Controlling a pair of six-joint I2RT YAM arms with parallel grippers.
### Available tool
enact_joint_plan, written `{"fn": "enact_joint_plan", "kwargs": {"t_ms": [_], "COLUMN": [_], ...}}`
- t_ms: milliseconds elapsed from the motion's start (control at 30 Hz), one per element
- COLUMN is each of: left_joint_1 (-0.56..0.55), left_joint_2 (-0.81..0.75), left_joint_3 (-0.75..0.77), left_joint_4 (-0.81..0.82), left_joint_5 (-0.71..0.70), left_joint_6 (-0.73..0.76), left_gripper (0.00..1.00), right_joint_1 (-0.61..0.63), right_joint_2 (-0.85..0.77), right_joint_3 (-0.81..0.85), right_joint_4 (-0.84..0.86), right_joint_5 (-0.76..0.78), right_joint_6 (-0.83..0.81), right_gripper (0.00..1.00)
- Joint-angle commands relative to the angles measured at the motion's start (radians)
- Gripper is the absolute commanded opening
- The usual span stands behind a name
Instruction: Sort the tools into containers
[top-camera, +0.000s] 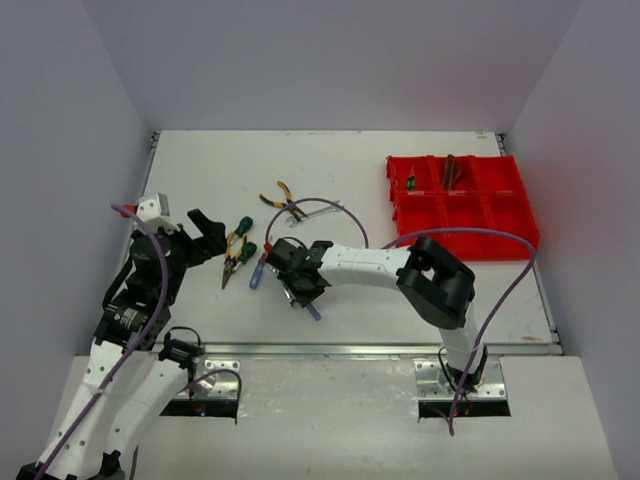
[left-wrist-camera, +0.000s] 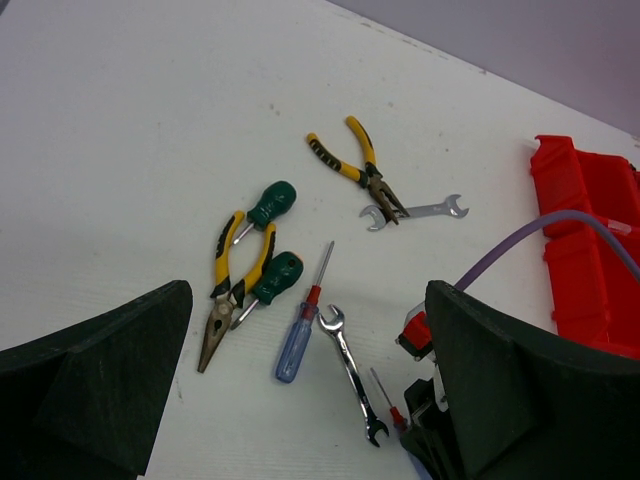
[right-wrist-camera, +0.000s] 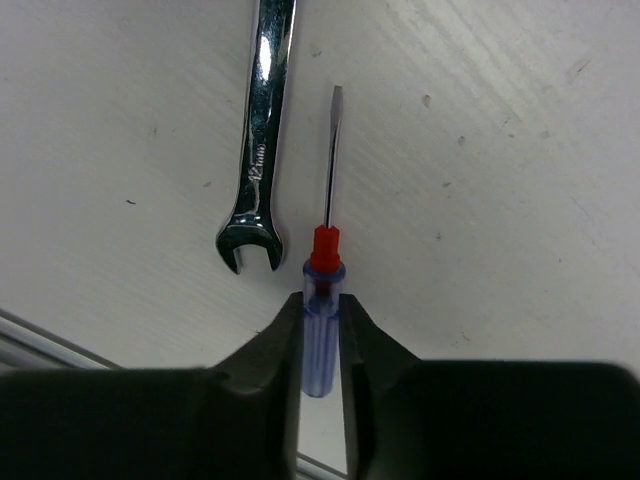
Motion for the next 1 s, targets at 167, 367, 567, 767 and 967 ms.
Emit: {"fn": "enact_joint_plan", "kwargs": {"t_ms": [167,367,567,767,967], "left_joint_1": [-0.011,-0.011,-0.011,-0.011,-0.011], "left_joint_2": [-0.007,-0.024,-0.027,-0.038,-0.045], "left_joint_3": [0.018,0.017,0.017,0.017,0.017], "left_joint_4": [0.040,0.040,0.040,0.040,0.040], "left_joint_5": [0.014,0.012,0.016,0.016,0.016], "left_joint_6": [0.005,0.005,0.006,0.007,0.007], "left_gripper": [1.00,1.00,1.00,1.00,1.00], "right_joint_1": [-0.007,-0.017,-0.017,-0.049,-0.141], "right_joint_2": [-0.062,-0.015,-0.003,-0.165,-0.332], "right_joint_3": [-0.070,-0.072,-0.085,-0.094,-0.122], "right_joint_4": [0.030,0.030,0.033,0.016,-0.024], "right_joint_5": [0.050,0.001,0.031,0.091,0.148], "right_joint_6": [0.022,0.013,0.024,-0.011,-0.045], "right_gripper": [0.04,0.09,0.00,0.00,0.00]}}
